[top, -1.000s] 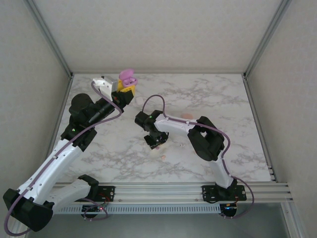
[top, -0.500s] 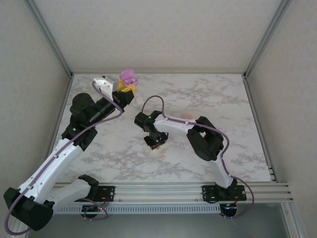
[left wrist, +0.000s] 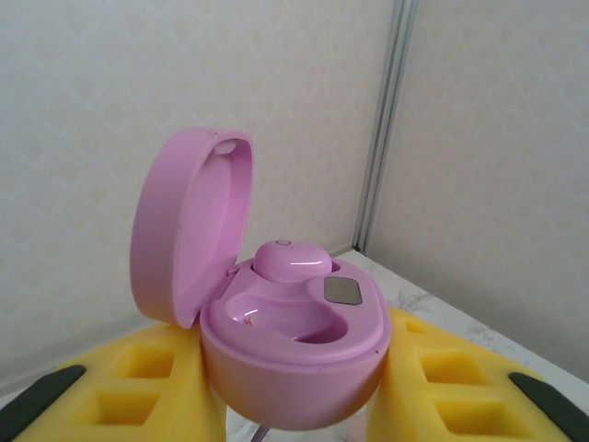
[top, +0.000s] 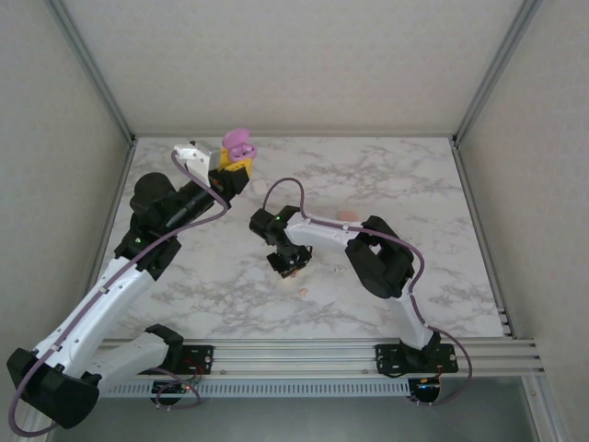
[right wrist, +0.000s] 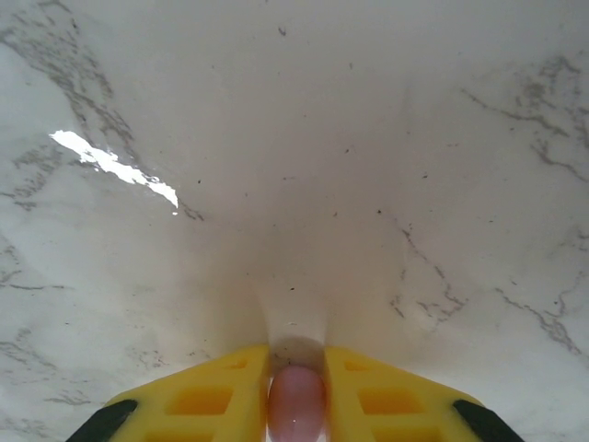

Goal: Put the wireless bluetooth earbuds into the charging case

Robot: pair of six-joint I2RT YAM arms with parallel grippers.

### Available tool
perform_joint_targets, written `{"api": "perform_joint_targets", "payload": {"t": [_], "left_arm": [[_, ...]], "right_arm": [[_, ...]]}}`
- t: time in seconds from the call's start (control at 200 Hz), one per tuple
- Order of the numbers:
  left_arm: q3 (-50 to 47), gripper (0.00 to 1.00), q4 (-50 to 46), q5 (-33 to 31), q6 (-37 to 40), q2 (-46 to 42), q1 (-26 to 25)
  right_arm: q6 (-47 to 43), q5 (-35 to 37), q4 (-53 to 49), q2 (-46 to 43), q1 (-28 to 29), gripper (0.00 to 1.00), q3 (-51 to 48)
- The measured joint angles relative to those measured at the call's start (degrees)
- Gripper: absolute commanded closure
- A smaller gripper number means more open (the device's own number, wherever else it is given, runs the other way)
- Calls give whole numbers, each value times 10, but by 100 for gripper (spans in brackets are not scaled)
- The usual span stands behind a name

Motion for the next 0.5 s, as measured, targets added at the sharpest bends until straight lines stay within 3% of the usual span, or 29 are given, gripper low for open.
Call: {"api": "perform_joint_targets", "payload": {"t": [0.205, 0.496], "left_arm": [[0, 69, 0, 2, 0, 10, 0], [0, 69, 2, 18, -2, 50, 0]], "right_arm": [[27, -39, 52, -88, -28, 79, -78], [91, -171, 165, -315, -149, 79, -171]]}}
